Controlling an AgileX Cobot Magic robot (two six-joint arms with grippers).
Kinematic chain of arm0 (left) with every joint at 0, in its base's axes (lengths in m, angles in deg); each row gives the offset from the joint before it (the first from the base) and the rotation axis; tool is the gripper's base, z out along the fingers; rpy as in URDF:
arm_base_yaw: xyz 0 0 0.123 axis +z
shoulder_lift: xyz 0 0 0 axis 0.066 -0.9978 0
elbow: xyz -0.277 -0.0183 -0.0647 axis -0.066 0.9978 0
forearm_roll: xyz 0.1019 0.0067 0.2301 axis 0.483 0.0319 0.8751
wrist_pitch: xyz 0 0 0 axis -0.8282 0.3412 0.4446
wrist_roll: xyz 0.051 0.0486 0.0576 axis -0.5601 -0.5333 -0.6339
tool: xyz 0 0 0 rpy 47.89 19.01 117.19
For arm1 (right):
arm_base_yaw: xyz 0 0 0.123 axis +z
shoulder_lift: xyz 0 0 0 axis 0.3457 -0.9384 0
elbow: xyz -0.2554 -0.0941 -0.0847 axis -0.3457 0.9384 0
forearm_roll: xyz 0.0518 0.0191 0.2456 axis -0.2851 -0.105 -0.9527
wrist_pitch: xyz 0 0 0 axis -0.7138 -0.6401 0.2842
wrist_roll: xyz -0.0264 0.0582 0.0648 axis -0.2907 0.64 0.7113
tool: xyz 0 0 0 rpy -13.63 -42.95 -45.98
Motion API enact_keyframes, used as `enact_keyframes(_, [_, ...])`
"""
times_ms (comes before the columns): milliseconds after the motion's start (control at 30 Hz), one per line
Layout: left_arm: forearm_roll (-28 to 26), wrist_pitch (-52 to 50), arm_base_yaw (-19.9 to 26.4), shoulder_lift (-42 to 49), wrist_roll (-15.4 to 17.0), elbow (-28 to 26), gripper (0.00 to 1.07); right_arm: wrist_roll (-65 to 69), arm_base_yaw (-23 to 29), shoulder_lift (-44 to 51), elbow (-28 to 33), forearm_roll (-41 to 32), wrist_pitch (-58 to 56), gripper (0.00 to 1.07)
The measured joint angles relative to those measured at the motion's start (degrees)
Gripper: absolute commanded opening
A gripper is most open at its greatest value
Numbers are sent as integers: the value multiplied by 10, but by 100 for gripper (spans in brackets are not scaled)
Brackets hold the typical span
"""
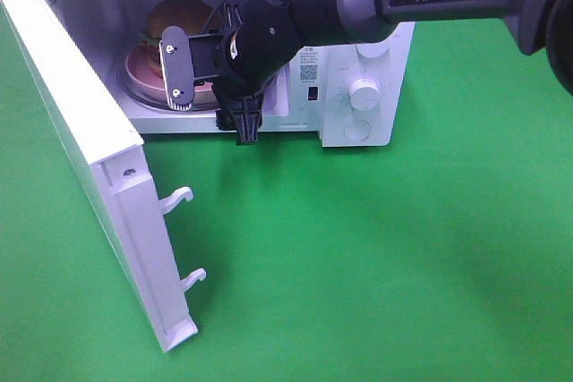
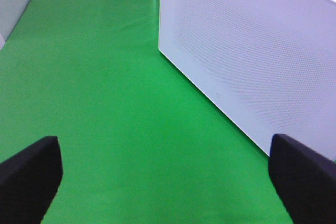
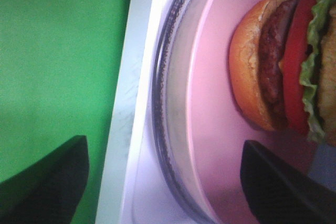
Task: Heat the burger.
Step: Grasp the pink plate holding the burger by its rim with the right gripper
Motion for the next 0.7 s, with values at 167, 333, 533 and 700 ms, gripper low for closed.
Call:
enact_keyframes(167, [0, 0, 0, 0, 0, 0, 102, 0, 0, -27, -32, -10, -11, 76])
enact_keyframes(333, [0, 0, 0, 0, 0, 0, 102, 0, 0, -43, -54, -15, -16, 76])
enact_keyframes(533, [0, 0, 0, 0, 0, 0, 102, 0, 0, -62, -83, -24, -20, 76])
enact_keyframes(700, [0, 0, 0, 0, 0, 0, 102, 0, -2, -73, -95, -45, -21, 76])
